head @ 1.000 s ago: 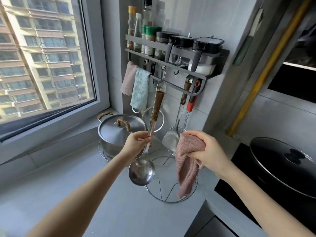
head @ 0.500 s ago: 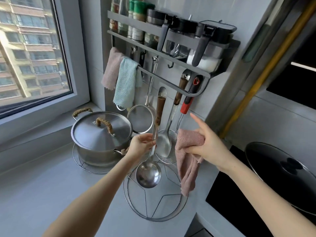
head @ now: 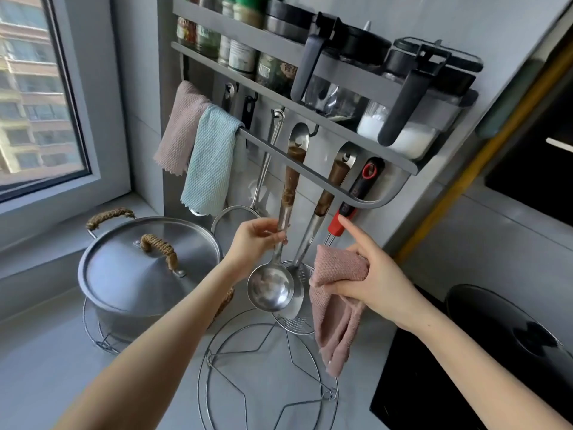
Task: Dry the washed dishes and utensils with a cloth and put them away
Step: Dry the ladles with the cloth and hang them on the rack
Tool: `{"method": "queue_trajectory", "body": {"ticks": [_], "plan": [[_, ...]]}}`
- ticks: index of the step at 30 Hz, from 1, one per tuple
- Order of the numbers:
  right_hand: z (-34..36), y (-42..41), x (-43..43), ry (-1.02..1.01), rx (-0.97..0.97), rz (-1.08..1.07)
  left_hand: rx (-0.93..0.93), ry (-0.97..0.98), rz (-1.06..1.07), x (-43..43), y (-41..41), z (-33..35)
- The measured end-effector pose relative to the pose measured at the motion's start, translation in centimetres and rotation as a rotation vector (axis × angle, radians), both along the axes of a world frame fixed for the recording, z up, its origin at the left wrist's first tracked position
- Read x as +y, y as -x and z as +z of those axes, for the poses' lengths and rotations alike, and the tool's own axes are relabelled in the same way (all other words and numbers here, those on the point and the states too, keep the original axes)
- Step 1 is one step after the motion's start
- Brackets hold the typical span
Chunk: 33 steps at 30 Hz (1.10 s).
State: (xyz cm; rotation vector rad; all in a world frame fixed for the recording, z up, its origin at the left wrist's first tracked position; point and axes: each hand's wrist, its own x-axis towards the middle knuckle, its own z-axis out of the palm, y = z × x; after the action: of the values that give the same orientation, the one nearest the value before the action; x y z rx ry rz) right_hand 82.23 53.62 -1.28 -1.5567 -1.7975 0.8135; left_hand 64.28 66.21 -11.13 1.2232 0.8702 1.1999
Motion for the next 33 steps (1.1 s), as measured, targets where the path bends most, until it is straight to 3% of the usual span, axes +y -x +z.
{"method": "queue_trajectory", "body": {"ticks": [18, 33], "plan": [[-0.7, 0.2, 0.8, 0.013, -0.042, 0.01, -0.054, -0.008, -0.095, 2.1, 0.7, 1.4], [-0.9, 0.3, 0.8, 0.02, -0.061, 0.002, 0.054, -0.029, -0.224, 2.4, 1.7, 1.2]]}}
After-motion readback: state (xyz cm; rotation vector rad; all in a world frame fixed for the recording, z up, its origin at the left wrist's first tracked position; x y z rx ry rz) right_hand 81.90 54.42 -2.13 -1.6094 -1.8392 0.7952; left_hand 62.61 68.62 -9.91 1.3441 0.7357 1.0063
